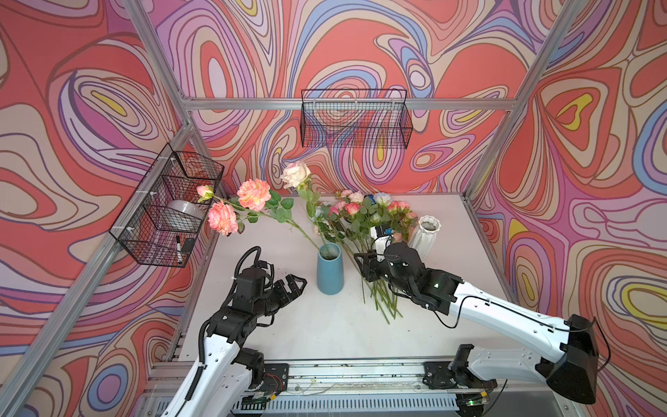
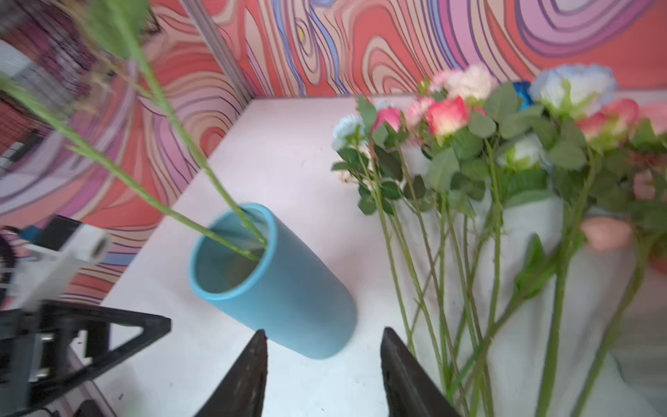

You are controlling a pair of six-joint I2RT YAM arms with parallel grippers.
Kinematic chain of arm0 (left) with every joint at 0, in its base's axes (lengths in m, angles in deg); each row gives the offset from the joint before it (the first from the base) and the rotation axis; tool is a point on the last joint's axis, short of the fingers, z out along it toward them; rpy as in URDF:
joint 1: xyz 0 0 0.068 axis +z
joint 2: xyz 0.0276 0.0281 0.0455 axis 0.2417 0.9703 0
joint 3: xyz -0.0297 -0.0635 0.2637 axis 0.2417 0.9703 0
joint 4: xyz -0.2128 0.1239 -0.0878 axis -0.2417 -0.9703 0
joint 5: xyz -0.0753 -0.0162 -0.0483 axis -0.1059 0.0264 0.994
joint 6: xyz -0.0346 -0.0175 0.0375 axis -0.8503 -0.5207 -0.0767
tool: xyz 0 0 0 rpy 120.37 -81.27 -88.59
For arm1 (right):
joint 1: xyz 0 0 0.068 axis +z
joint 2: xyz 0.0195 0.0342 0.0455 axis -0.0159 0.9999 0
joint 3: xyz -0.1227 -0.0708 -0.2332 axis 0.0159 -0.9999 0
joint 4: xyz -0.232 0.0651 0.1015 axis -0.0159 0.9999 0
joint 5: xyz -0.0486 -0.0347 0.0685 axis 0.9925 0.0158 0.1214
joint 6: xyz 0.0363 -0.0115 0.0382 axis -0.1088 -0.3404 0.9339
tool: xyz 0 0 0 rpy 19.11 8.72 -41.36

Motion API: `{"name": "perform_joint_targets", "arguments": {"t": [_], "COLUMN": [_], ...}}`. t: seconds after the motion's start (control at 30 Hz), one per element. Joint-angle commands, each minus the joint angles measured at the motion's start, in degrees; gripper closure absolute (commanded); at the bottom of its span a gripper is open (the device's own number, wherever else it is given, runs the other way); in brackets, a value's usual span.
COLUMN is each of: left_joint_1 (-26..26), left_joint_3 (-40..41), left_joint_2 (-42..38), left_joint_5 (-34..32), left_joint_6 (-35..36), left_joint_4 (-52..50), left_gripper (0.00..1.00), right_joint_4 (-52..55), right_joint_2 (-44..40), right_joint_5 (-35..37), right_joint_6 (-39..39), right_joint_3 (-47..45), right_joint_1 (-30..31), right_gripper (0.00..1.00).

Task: Arrange flowers in a vase
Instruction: Place the flower in the vase, then pick up the flower from the flowers.

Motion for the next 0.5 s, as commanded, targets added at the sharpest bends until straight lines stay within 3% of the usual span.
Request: {"name": "perform_joint_targets", "arguments": {"t": [0.0, 0.33, 0.47], "left_joint_1": [0.3, 0.3, 0.3], "left_joint_3": [2.3, 3.6, 3.9], "left_joint_2": [0.7, -0.4, -0.8], "left_joint_5": [1.1, 1.4, 1.3], "left_joint_6": [-0.4, -1.0, -1.2], "left_joint_4": [2.3, 2.3, 2.2], "left_gripper": [0.03, 0.03, 0.03], "right_joint_4": [3.5, -0.2, 1.4], "right_joint_2": [3.5, 21.8, 26.5], "right_joint_5": [-3.7, 0.9, 6.4], "right_joint_6": [6.1, 6.6, 5.4], "right_joint_3": [-2.4, 3.2, 7.4], "right_joint_1": [-4.2, -9.0, -12.0], "right_gripper": [0.51, 0.61, 0.63]}}
